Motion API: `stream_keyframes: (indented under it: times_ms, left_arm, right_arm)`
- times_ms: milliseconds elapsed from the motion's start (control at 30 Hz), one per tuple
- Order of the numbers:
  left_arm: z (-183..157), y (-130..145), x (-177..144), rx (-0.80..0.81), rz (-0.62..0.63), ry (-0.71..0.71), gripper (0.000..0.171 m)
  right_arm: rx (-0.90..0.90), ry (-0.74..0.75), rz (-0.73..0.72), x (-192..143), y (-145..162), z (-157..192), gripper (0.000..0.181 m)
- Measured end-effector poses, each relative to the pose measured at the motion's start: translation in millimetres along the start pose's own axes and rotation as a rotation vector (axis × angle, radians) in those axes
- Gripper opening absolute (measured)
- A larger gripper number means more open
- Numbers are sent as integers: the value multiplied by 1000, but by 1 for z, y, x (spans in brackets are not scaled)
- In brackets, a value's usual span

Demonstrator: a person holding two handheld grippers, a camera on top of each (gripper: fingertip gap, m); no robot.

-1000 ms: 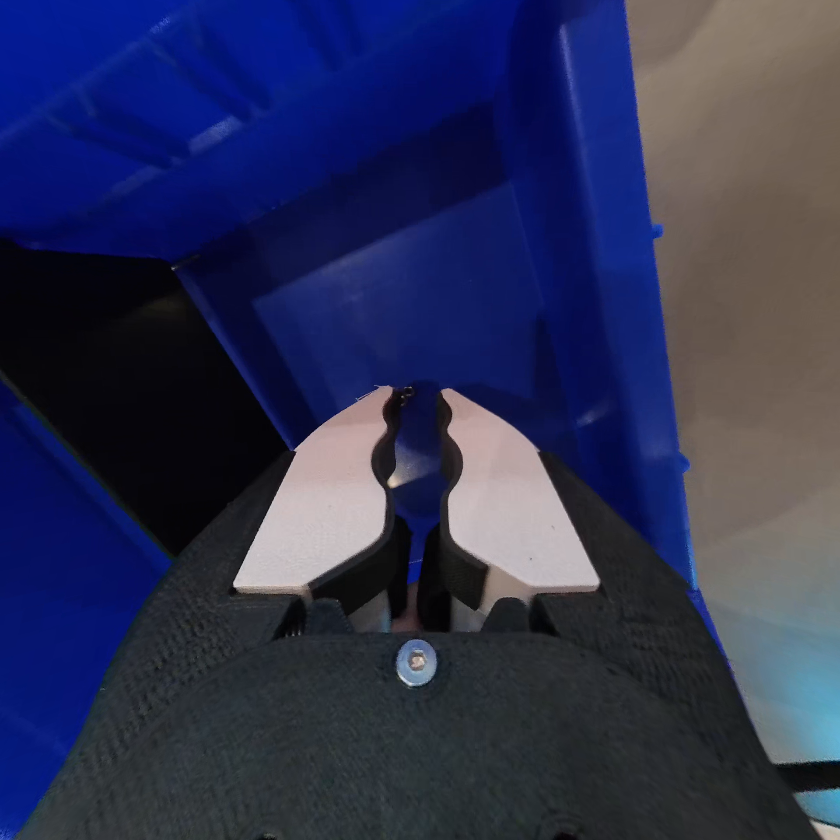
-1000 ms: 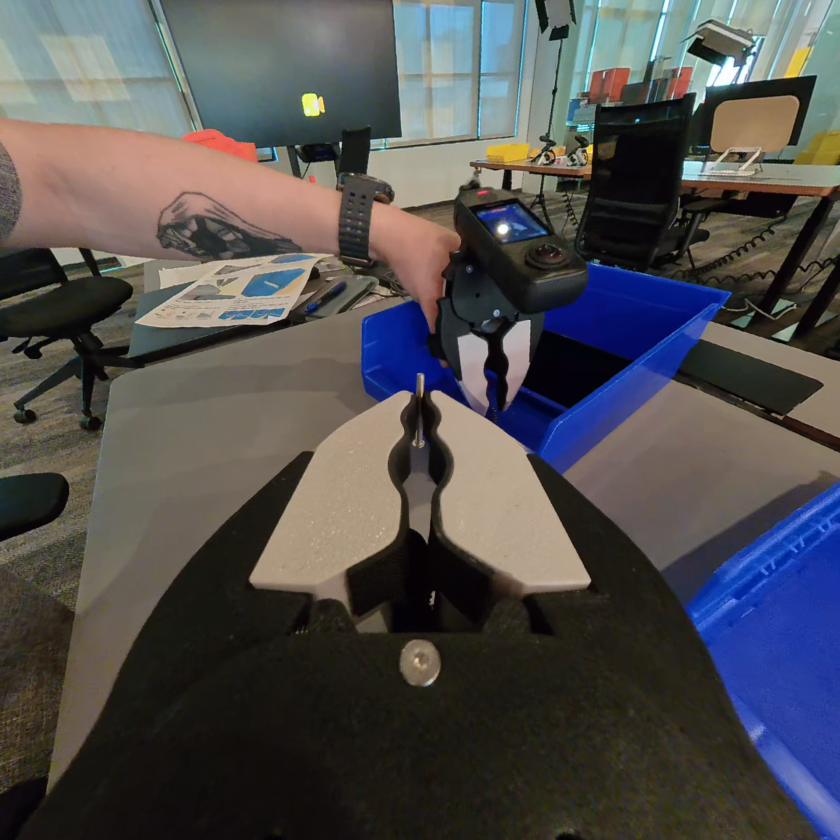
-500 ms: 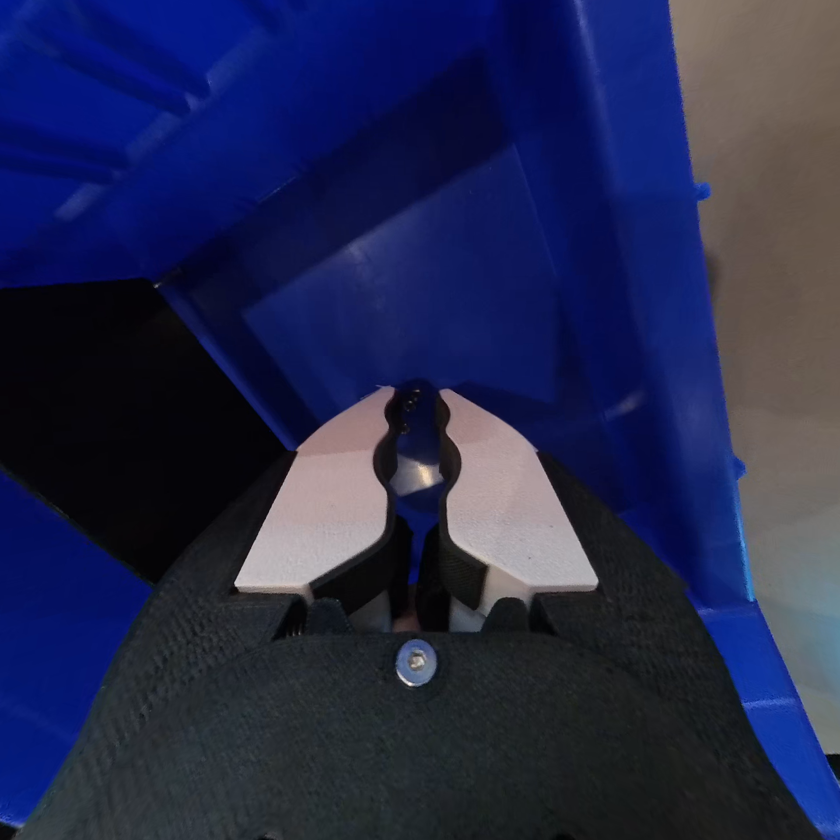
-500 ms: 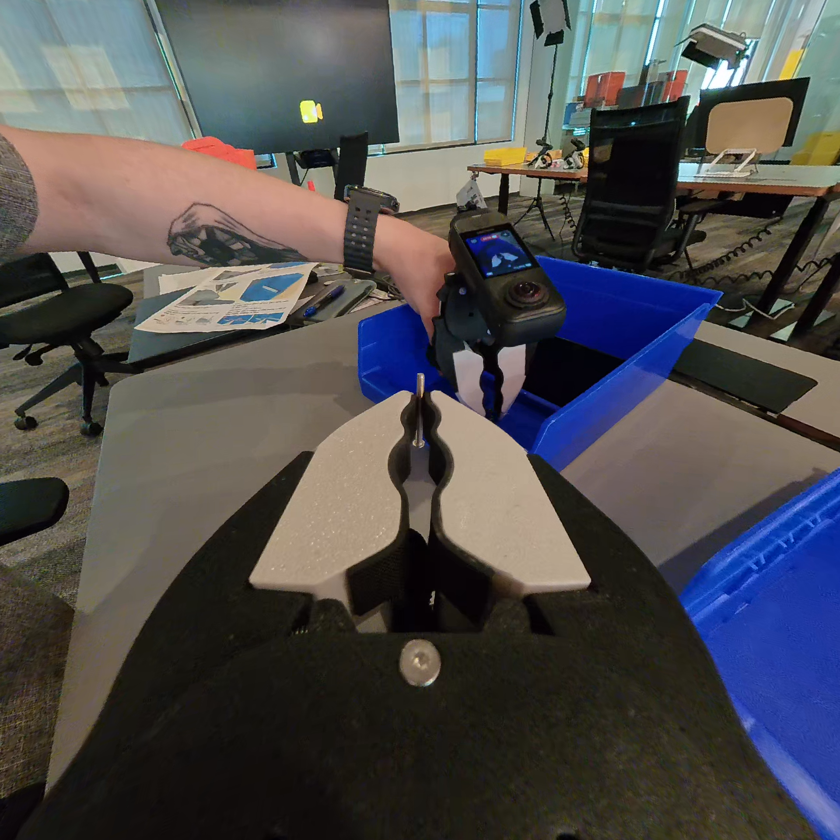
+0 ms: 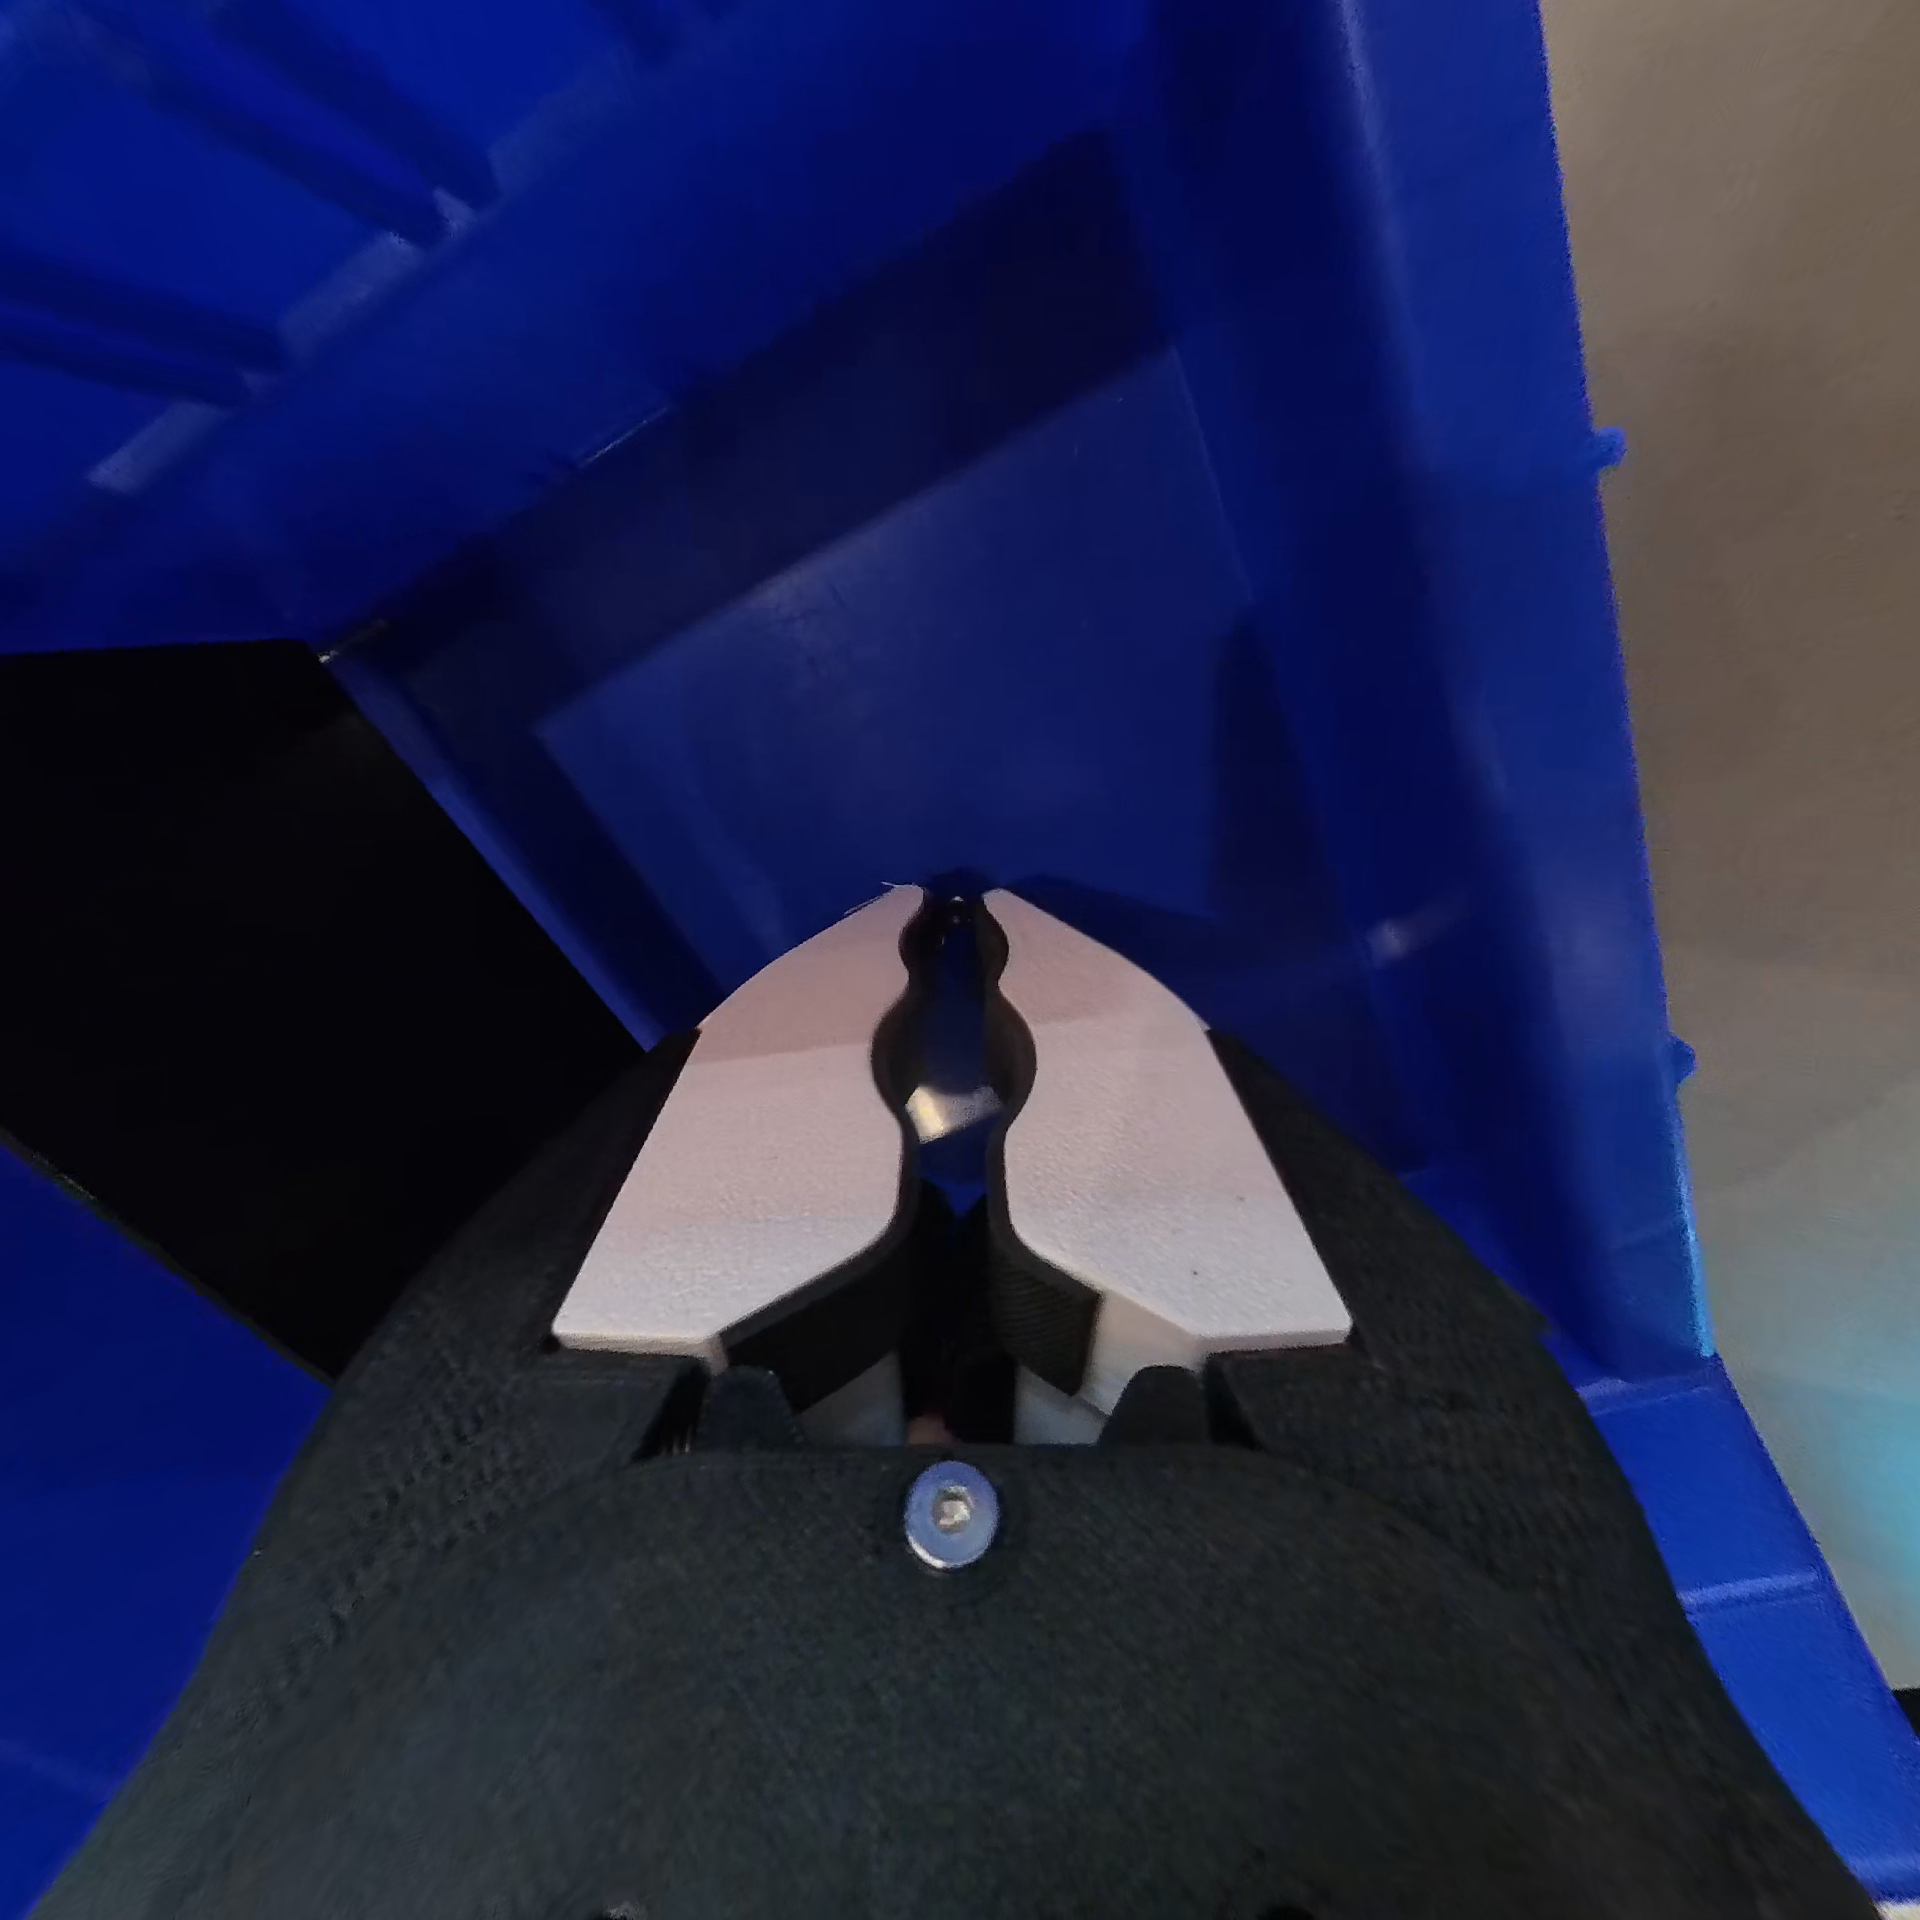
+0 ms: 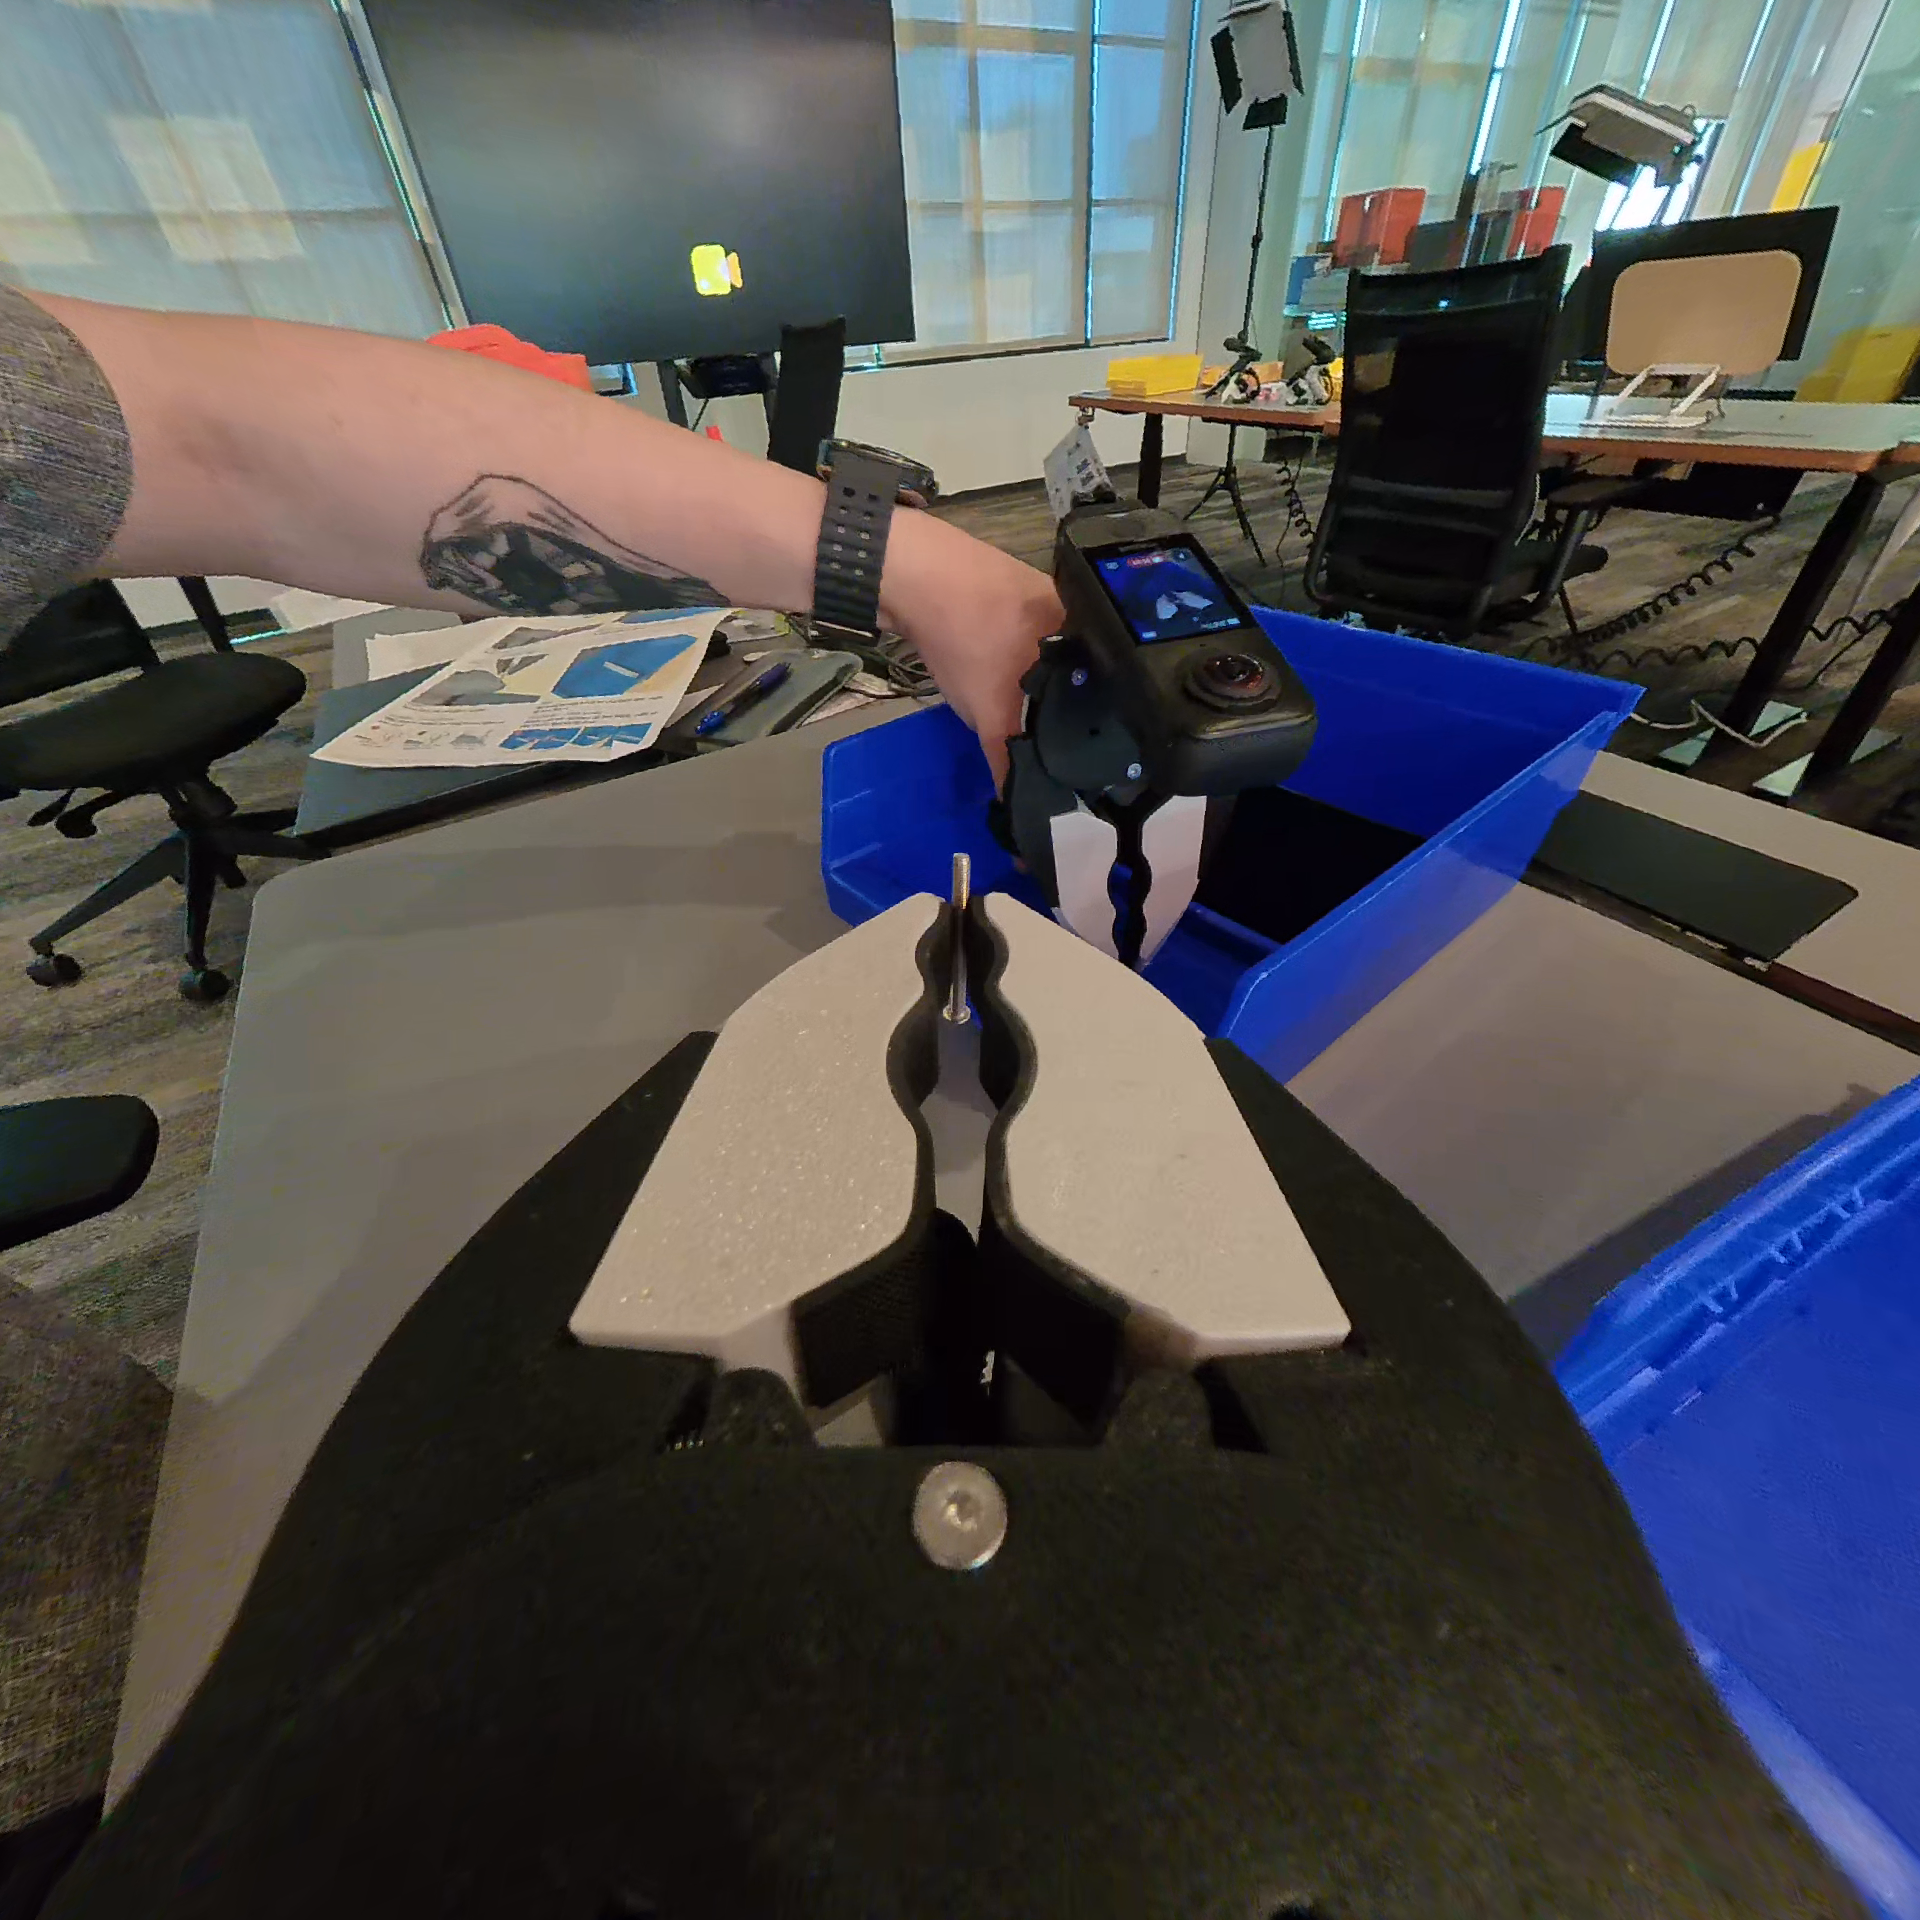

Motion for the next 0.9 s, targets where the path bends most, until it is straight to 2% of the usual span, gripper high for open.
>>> stream_keyframes:
  times_ms: [600, 767, 900]
  left_arm:
    - [2, -3, -6, -59, -132, 9, 6]
    - [-1, -12, -17, -84, -205, -5, 6]
    - [-12, -30, -42, -110, -319, -9, 6]
  right_arm:
    - [2, -3, 2, 0, 0, -2, 2]
    - [12, -9, 26, 3, 9, -3, 2]
    - [9, -14, 52, 8, 17, -1, 2]
Point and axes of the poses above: each gripper's, where its closed fingertips meet, x out along the fingers, y out of its underside, z = x × y across the jaws, the point moved 5 cm from there along -x, back along the fingers, and after that the axes turned 7 degrees about -z, right-handed, at the moved point
